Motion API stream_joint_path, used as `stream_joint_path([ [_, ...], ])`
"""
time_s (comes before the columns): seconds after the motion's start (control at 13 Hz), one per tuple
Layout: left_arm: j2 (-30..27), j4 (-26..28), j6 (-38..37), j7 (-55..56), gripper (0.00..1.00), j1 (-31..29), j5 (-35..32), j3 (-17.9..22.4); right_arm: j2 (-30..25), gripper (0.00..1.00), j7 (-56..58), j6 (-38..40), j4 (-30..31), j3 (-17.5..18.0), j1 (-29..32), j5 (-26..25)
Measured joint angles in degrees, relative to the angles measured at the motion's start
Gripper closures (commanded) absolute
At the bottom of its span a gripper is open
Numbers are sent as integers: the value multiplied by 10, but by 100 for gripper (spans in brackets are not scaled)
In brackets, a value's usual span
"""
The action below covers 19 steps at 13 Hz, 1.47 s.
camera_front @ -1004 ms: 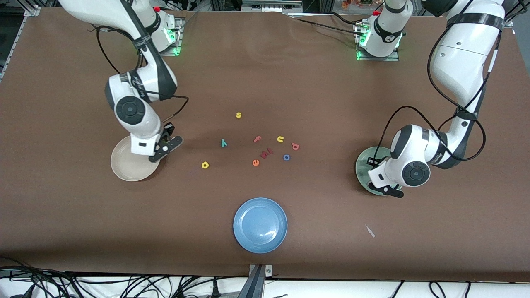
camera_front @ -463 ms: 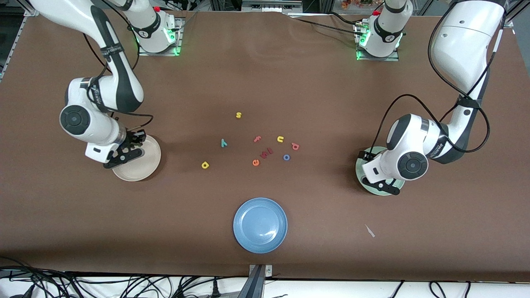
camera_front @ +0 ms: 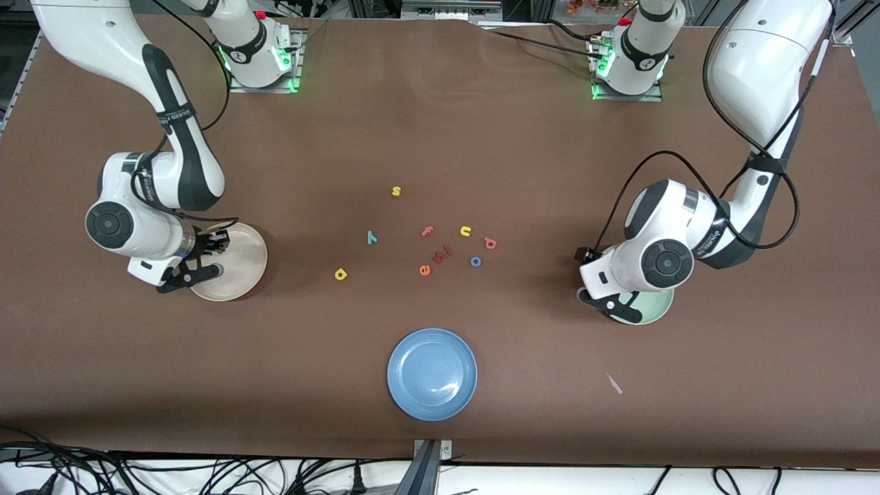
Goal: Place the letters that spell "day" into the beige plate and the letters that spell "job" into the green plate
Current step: 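Open the left gripper over the green plate while the right releases the b, then move the left gripper to the pink p while the right gripper reaches the yellow d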
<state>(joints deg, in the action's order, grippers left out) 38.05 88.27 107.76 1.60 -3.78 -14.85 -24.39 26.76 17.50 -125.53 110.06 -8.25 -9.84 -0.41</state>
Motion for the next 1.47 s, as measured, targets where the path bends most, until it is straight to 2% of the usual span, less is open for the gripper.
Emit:
stream_joint_path([
  [0.08,0,-5,0,4,0,0,0,-7,2,17,0,0,-2,0,0,2],
  [0.15,0,-9,0,17,0,1,0,-14,2,0,0,0,-3,0,0,2],
  [0.31,0,-11,0,66,0,7,0,-27,2,0,-1,1,-5,0,0,3],
  [0.69,10,-11,2,210,0,70,0,-29,2,0,0,1,-8,9,-3,10],
  [0.93,23,-11,37,261,0,90,11,-29,2,0,0,1,-15,21,-6,29],
  [1.16,41,-10,93,265,0,89,72,-27,2,0,-5,3,-27,49,-9,33],
  [1.47,58,-10,107,293,0,106,77,-26,4,0,-20,2,-34,87,-11,34],
])
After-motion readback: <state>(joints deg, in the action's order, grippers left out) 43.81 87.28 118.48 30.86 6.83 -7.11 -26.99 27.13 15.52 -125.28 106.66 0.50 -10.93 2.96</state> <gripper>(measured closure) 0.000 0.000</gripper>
